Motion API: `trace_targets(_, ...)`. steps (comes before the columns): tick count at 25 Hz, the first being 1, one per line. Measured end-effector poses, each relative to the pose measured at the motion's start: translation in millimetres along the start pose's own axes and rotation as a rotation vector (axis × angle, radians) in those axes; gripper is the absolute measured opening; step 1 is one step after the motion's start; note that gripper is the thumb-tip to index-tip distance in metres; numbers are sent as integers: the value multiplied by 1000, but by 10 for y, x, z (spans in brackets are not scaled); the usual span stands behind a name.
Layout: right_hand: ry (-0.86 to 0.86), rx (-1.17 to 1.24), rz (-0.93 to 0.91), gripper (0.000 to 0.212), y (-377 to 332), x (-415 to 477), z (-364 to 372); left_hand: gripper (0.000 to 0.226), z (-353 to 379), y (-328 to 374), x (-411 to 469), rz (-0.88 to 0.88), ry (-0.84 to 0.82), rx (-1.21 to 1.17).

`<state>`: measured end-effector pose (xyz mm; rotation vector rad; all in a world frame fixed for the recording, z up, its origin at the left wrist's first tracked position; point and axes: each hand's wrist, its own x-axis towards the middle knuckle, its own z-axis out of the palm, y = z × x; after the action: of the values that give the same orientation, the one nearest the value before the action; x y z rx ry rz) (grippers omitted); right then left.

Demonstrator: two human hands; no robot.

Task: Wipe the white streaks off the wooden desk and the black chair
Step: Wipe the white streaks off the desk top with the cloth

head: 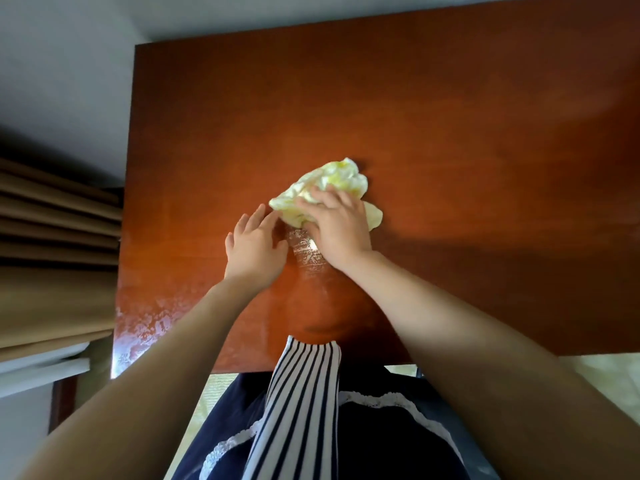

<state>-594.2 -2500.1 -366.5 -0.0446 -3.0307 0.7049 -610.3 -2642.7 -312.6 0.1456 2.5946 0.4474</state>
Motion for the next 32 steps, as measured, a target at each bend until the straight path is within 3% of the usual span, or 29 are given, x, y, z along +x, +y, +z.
trace_targets(4, 32, 7, -148, 35, -43, -385, 7, 38, 32, -16, -11, -62, 88, -56)
trace_targets(10, 141, 28, -43, 36, 493, -808, -289, 53, -65, 102, 172, -40, 58, -42)
trace_targets(15, 188, 2, 166, 36, 1071, -228, -577, 62, -133, 38, 333, -91, -51, 72)
trace_targets(19, 179, -64, 325, 31, 1002, 528, -630, 65, -155, -24, 359, -31, -88, 222)
trace_targets(22, 79, -94, 370, 32, 790, 1062, -575, 65, -212, -36, 370, 17, -133, 306)
trace_targets(27, -101, -133, 172, 41, 265, 1361, -281, 62, -332, -68, 438, 40, -198, 422)
trace_targets(32, -112, -42, -149, 41, 13, 927, -28, 65, -323, -70, 446, 45, -211, 513)
